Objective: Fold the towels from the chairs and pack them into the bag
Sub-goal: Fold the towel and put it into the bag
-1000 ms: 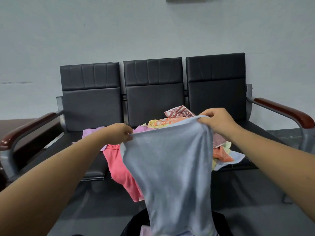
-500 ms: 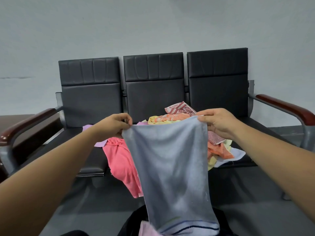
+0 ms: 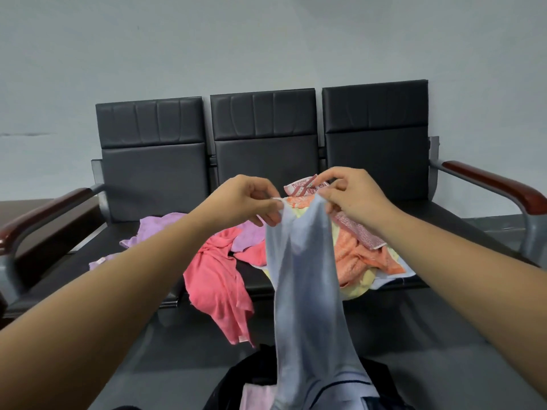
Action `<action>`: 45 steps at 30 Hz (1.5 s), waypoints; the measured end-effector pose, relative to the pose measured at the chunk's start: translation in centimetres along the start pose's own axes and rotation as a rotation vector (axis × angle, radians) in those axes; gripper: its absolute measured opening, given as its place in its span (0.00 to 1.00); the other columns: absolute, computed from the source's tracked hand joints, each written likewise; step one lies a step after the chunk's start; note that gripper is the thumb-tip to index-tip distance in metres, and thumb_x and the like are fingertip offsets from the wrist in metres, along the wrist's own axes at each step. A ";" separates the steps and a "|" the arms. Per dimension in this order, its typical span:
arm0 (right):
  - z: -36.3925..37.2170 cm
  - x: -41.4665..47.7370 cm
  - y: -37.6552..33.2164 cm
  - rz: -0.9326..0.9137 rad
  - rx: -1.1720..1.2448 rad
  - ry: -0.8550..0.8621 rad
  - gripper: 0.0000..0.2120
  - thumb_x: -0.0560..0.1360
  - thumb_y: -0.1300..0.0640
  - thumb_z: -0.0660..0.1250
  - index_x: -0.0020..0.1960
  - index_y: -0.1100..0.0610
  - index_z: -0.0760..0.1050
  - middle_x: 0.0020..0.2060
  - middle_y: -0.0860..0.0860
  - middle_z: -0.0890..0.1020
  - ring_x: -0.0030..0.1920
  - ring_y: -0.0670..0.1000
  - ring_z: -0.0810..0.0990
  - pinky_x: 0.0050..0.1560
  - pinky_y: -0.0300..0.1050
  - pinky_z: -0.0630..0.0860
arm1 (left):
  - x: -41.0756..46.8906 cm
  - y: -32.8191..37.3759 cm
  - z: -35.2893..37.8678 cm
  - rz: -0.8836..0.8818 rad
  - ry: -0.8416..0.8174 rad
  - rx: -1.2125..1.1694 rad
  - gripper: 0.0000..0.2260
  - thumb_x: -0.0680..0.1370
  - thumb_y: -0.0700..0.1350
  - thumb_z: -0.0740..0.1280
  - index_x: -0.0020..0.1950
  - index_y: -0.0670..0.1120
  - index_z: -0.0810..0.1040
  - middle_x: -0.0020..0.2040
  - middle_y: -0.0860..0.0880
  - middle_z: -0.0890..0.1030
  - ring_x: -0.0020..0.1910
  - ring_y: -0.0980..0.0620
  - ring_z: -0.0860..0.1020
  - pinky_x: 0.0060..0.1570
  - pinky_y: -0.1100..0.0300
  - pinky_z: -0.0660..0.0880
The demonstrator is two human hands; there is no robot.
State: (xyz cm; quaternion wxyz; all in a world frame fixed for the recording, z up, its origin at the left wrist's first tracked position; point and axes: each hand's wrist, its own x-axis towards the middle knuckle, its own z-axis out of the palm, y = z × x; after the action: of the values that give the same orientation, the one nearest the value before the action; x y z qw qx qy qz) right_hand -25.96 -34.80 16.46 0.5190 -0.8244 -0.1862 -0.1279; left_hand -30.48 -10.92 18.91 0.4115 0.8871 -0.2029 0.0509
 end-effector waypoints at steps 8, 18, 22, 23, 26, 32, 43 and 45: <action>0.9 -1.7 -2.7 -0.011 0.017 -0.276 0.09 0.76 0.56 0.74 0.50 0.62 0.85 0.43 0.58 0.86 0.43 0.53 0.86 0.48 0.43 0.83 | 1.0 1.2 1.3 0.027 0.095 0.095 0.07 0.80 0.46 0.71 0.46 0.43 0.82 0.30 0.51 0.82 0.26 0.60 0.77 0.30 0.69 0.72; -1.1 -0.9 -1.0 0.199 0.485 -0.096 0.04 0.77 0.68 0.69 0.49 0.70 0.80 0.41 0.60 0.83 0.41 0.54 0.83 0.48 0.46 0.83 | 0.3 -1.7 -0.2 -0.227 -0.314 0.303 0.18 0.76 0.56 0.73 0.48 0.41 0.86 0.52 0.48 0.78 0.49 0.53 0.77 0.54 0.63 0.74; -2.2 -0.9 0.8 0.356 0.544 -0.031 0.01 0.75 0.69 0.72 0.46 0.67 0.82 0.42 0.60 0.86 0.45 0.57 0.85 0.54 0.50 0.82 | -0.4 -3.2 -0.7 -0.188 -0.211 0.150 0.06 0.78 0.53 0.72 0.47 0.53 0.86 0.49 0.54 0.86 0.51 0.55 0.82 0.60 0.60 0.76; -2.2 -0.7 1.0 0.364 0.533 -0.023 0.02 0.75 0.68 0.72 0.46 0.67 0.82 0.42 0.60 0.86 0.46 0.58 0.85 0.56 0.51 0.82 | -0.3 -3.2 -0.8 -0.164 -0.165 0.061 0.07 0.79 0.51 0.71 0.48 0.48 0.86 0.48 0.50 0.87 0.51 0.53 0.84 0.58 0.60 0.78; -2.7 0.2 -0.1 0.310 0.644 -0.016 0.02 0.76 0.68 0.70 0.49 0.67 0.80 0.40 0.58 0.85 0.45 0.56 0.84 0.54 0.49 0.82 | 0.3 -2.1 -1.2 -0.062 0.008 -0.181 0.12 0.76 0.46 0.73 0.50 0.36 0.82 0.46 0.41 0.86 0.48 0.44 0.85 0.56 0.48 0.81; -5.4 1.1 -2.8 0.195 0.902 -0.260 0.13 0.79 0.56 0.66 0.60 0.61 0.80 0.57 0.55 0.83 0.61 0.54 0.82 0.63 0.51 0.79 | 1.6 0.8 -3.2 0.050 0.186 -0.462 0.09 0.79 0.40 0.68 0.59 0.43 0.80 0.43 0.49 0.85 0.39 0.55 0.83 0.41 0.63 0.79; -0.9 0.0 -0.5 0.183 0.311 -0.341 0.09 0.74 0.62 0.75 0.53 0.64 0.82 0.47 0.54 0.86 0.51 0.52 0.85 0.58 0.51 0.80 | 0.7 -0.6 0.3 -0.018 0.116 -0.198 0.06 0.79 0.41 0.72 0.50 0.38 0.82 0.38 0.48 0.85 0.35 0.55 0.81 0.36 0.65 0.76; 0.6 -0.4 -0.6 0.191 0.342 -0.402 0.09 0.76 0.61 0.74 0.54 0.63 0.80 0.48 0.56 0.85 0.51 0.54 0.84 0.58 0.56 0.80 | 0.7 -0.4 0.8 -0.012 0.101 -0.213 0.05 0.79 0.41 0.71 0.49 0.39 0.83 0.37 0.49 0.85 0.34 0.56 0.80 0.36 0.66 0.75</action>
State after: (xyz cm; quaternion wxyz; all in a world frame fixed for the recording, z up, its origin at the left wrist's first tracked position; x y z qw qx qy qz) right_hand -26.56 -34.09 16.54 0.6129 -0.7474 -0.2259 0.1212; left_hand -29.73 -11.48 18.29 0.5135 0.8358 -0.1806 0.0713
